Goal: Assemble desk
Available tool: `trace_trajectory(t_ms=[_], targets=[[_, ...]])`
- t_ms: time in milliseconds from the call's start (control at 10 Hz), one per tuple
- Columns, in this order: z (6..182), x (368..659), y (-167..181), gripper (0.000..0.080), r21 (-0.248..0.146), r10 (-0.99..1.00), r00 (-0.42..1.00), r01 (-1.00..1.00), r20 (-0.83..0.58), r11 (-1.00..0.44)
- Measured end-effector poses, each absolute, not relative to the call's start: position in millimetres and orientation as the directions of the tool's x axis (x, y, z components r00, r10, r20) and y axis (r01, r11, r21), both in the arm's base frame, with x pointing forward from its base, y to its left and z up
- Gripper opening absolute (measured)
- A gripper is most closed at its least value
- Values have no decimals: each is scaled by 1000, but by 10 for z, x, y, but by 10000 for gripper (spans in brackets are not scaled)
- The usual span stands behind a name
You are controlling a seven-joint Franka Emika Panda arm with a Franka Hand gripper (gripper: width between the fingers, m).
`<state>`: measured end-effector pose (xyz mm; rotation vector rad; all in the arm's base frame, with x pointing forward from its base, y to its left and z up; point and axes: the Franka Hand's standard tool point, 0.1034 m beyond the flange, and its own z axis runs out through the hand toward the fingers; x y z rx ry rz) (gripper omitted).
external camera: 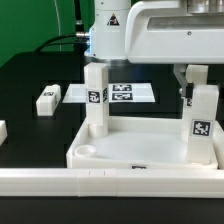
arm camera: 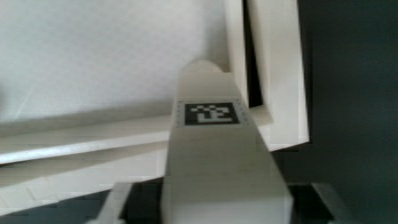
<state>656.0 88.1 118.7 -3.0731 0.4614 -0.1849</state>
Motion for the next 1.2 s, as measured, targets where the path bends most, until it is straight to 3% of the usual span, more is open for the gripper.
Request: trace_trajectory(t_ms=[200,600,1200], targets=[[1187,6557,868,288,-73,-480,872,-475,93,-877],[1177,6548,901,289,-116,-821,569,-814,41,-570],[1169,6544,941,290,-122,-997,64,-991,-44,-59]])
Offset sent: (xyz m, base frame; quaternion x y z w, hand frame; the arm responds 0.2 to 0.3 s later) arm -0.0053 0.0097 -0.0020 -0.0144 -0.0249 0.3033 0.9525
